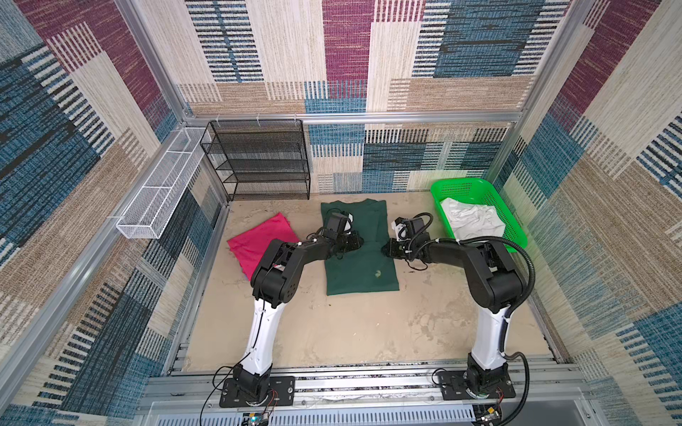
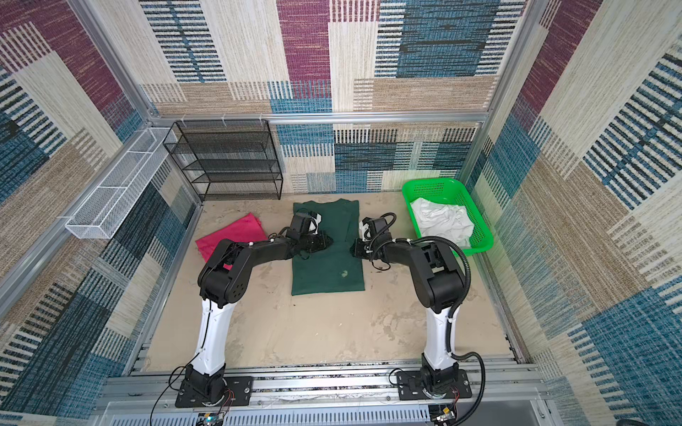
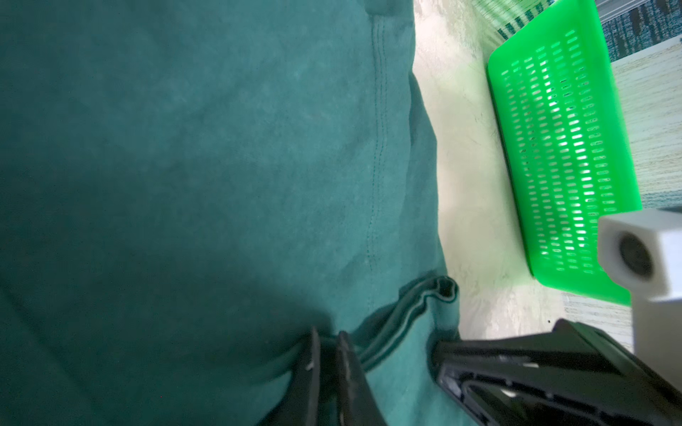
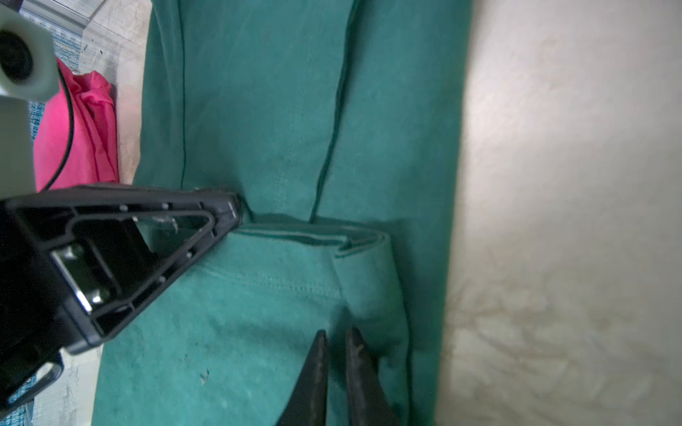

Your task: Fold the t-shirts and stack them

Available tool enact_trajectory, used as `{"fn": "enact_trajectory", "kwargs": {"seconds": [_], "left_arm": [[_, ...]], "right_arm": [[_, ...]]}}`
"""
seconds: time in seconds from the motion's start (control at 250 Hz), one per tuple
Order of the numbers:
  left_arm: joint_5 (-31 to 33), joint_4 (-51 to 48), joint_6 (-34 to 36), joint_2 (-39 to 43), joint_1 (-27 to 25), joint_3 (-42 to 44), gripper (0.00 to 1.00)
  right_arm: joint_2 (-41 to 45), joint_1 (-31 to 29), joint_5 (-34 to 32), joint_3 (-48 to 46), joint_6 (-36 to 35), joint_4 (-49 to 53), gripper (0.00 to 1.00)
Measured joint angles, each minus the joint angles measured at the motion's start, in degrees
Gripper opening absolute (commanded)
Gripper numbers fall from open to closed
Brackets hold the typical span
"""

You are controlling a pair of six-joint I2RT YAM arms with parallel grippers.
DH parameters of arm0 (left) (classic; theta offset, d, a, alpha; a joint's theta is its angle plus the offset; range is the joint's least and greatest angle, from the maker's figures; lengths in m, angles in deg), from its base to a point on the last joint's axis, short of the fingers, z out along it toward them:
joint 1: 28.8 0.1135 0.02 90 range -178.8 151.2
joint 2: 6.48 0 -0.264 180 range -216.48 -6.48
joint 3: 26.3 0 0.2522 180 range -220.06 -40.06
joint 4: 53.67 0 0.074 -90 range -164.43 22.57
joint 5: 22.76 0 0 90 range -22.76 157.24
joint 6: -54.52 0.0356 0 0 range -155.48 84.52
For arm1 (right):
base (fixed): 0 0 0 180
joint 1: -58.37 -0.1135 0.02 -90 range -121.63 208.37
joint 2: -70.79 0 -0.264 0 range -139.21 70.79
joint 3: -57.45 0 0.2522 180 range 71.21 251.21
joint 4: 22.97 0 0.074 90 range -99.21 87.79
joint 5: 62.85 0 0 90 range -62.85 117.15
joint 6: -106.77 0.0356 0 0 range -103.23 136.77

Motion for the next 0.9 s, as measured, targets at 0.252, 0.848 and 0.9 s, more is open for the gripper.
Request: {"fn": "enact_trajectory", "kwargs": {"seconds": [0.252,0.848,0.9], "left_arm": [[1.5,-1.6,1.6,10.1,1.8,5.1,0.16],[-6.7,3.3,-3.8,27.9,-6.3,33.4,0.14],[-7.4,5.2,-4.7,26.9,-7.5,33.5,0.14]], "right_arm": [[6.6,0.0,-3.6,-2.8,-1.8,3.5,0.2],[16.7,-9.7,3.8,-17.0,6.1,-2.2,0.2],[16.9,-9.7,3.8,-19.0,7.1,-2.6,0.2]]}}
